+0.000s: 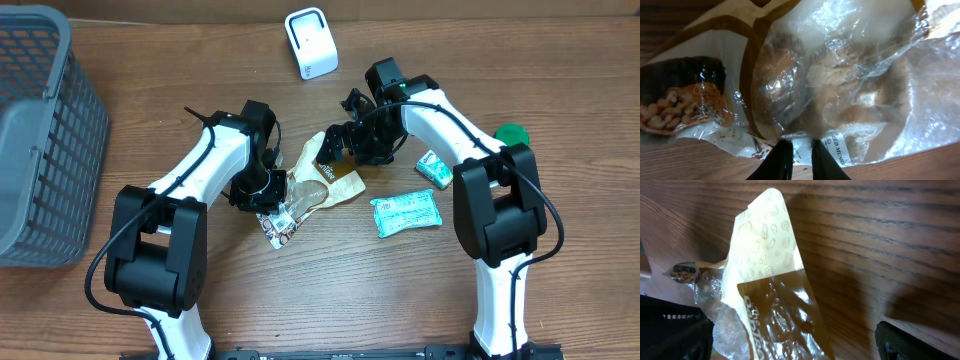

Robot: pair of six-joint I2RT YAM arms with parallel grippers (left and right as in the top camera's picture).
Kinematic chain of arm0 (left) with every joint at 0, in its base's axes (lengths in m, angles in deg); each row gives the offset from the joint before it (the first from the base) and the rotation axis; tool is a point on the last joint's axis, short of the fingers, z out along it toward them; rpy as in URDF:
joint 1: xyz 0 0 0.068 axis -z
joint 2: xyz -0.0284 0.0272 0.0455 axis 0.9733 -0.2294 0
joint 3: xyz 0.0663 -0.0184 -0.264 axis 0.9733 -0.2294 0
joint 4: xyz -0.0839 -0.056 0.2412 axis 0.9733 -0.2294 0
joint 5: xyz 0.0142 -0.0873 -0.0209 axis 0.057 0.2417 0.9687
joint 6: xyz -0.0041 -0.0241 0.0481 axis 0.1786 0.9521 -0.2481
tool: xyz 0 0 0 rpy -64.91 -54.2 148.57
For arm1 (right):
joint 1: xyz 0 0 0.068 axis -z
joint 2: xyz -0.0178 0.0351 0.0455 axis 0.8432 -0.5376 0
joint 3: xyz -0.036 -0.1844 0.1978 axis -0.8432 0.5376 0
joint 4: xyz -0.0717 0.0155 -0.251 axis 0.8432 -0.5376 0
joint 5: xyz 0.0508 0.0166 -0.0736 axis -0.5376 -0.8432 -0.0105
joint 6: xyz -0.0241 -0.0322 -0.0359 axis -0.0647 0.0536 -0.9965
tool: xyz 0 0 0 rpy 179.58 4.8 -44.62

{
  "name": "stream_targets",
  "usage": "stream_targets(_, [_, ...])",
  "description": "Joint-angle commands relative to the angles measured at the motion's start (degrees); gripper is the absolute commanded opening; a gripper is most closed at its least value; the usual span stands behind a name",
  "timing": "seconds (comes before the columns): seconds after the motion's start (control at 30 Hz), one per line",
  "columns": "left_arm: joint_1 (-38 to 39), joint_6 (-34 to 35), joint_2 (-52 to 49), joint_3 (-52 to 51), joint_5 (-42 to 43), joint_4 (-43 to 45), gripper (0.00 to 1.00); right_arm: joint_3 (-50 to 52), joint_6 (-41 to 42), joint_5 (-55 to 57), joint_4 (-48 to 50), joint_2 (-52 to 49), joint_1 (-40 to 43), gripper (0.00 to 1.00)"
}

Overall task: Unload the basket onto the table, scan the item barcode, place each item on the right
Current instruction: 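Grasp the Pantree bag with both grippers and lift it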

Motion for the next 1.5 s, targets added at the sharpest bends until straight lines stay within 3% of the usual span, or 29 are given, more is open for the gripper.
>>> stream_targets(0.0, [-0.31, -0.63, 0.15, -0.85, -2.34, 0.66, 0.17, 1.03, -1.55, -1.01, 0.42, -1.92, -2.32, 1.00])
stream_targets(0.37, [-0.31, -0.63, 0.15, -0.85, -4.26, 0.70, 0.13, 1.14, 0.17, -0.98, 2.12, -2.69, -9.92, 0.93])
stream_targets(0.7, [-0.31, -0.63, 0.15, -0.85, -4.26, 0.92, 0.10, 1.44, 3.17, -2.93, 2.95, -2.69, -11.04, 0.72])
stream_targets(0.9, [-0.31, -0.63, 0.15, -0.85, -4.17, 1.05, 0.13, 1.44, 2.78, -7.56, 2.58, -2.69, -9.68, 0.40])
stream_targets(0.97, [-0.31, -0.66, 0.15, -0.85, -3.76, 0.98, 0.13, 1.44, 2.78, -7.54, 2.45, -2.69, -9.35, 0.34])
stream_targets(1.3, [-0.31, -0.66, 0.31, 1.79, -2.03, -0.55, 0.18, 1.44, 2.82, -7.63, 1.29, -2.69, -6.82, 0.30])
stream_targets(1.47, [-1.33, -0.68, 0.35, 9.70, -2.14, -4.68, 0.20, 1.42, 2.78, -9.64, 1.29, -2.69, -5.62, 0.16])
